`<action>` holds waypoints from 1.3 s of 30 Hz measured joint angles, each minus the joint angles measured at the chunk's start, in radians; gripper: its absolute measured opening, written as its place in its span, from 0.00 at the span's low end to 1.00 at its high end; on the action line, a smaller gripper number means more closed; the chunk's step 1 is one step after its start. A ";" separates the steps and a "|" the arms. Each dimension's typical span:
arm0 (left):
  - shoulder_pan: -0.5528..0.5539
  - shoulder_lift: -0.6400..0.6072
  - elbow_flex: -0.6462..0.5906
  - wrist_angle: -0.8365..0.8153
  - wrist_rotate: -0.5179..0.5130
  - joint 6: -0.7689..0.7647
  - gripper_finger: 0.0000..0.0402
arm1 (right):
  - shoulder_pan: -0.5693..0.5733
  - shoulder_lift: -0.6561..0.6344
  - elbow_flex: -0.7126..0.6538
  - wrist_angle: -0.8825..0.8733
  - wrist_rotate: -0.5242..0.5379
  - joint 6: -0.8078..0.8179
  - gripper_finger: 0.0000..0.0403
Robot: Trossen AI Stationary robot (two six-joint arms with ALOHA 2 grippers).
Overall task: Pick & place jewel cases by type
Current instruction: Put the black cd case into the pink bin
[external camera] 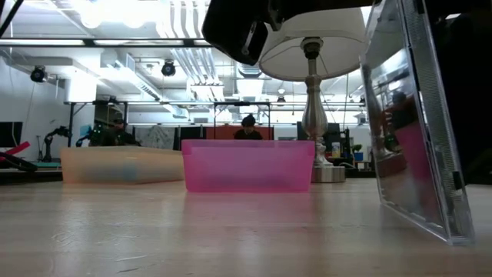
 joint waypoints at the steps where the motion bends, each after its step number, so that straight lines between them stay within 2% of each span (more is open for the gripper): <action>1: 0.000 0.000 0.000 0.000 0.000 0.001 0.60 | 0.000 0.000 -0.001 0.003 0.000 -0.003 0.02; 23: 0.001 0.000 0.000 0.008 -0.003 0.002 0.60 | -0.001 0.000 -0.033 0.111 0.059 -0.045 0.02; 39: 0.009 0.000 0.000 -0.004 0.005 0.014 0.60 | -0.001 0.000 -0.042 0.115 0.057 -0.055 0.02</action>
